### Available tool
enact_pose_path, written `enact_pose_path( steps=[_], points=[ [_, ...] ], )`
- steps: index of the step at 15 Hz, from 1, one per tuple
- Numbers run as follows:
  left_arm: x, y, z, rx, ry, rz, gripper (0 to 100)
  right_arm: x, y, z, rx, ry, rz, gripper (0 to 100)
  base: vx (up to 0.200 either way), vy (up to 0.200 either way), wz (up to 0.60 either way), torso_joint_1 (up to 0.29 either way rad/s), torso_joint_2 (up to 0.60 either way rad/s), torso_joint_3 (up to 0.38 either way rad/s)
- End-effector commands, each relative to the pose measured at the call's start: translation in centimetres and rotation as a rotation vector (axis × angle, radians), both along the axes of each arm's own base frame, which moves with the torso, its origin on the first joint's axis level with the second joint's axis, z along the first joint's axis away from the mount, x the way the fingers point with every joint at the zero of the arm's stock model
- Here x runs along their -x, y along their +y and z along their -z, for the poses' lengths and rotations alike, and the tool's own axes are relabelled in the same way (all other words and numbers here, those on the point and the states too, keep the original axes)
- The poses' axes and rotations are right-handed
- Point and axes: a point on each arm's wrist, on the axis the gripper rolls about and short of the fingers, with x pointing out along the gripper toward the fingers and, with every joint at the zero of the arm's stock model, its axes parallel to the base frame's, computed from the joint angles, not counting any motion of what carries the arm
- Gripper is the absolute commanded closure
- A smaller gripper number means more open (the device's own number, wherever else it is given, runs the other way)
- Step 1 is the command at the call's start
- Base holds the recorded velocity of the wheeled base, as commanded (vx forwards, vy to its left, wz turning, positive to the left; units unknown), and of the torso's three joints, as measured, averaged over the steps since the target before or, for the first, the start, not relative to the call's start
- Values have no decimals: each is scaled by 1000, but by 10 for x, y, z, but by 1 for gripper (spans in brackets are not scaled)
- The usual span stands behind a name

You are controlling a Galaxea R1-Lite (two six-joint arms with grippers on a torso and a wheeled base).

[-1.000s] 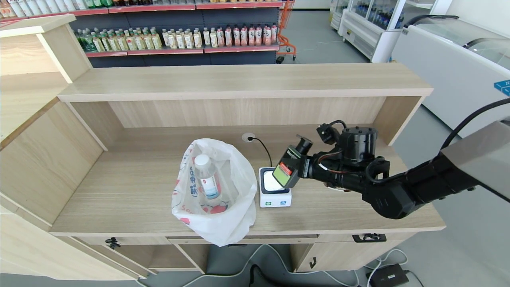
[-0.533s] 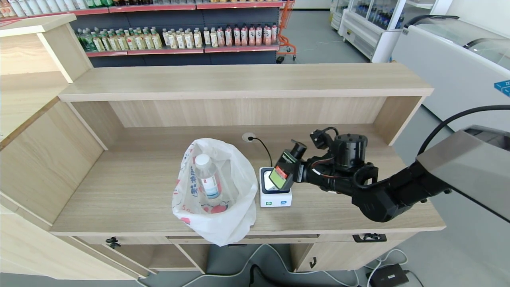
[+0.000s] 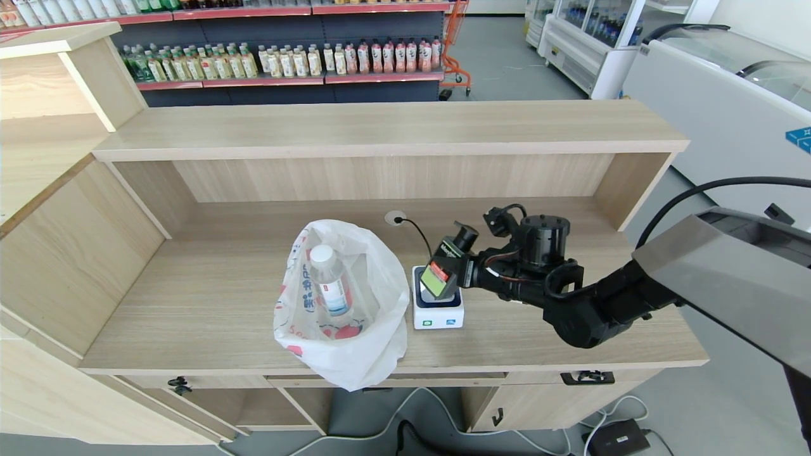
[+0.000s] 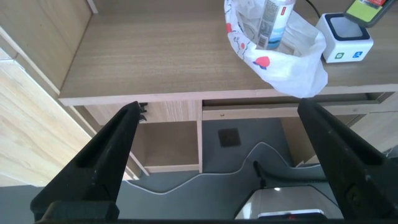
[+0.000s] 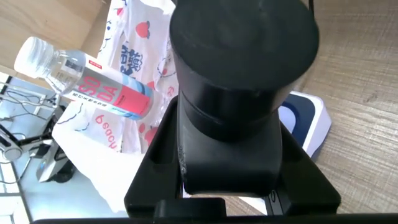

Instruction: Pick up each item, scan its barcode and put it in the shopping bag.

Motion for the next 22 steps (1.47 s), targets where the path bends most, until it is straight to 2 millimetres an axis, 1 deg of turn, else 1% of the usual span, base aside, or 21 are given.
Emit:
enact_pose_path(
  steps=[1,7,10,14,17,22],
  points=[
    [0,0,0,0,0,0,0,-1,2,5,4,7,-3,100,0,0,0,0,0,0],
    [0,0,0,0,0,0,0,-4,4,7,2,9,-13,100,0,0,0,0,0,0],
    [0,0,0,0,0,0,0,-7,10,7,-6,-4,-29,100,0,0,0,0,0,0],
    [0,0,0,0,0,0,0,-7,16,14,1,4,-34,100,0,0,0,0,0,0],
    [0,0,0,0,0,0,0,-8,17,18,4,13,-36,100,0,0,0,0,0,0],
    [0,0,0,0,0,0,0,-11,17,18,1,8,-35,100,0,0,0,0,0,0]
  ],
)
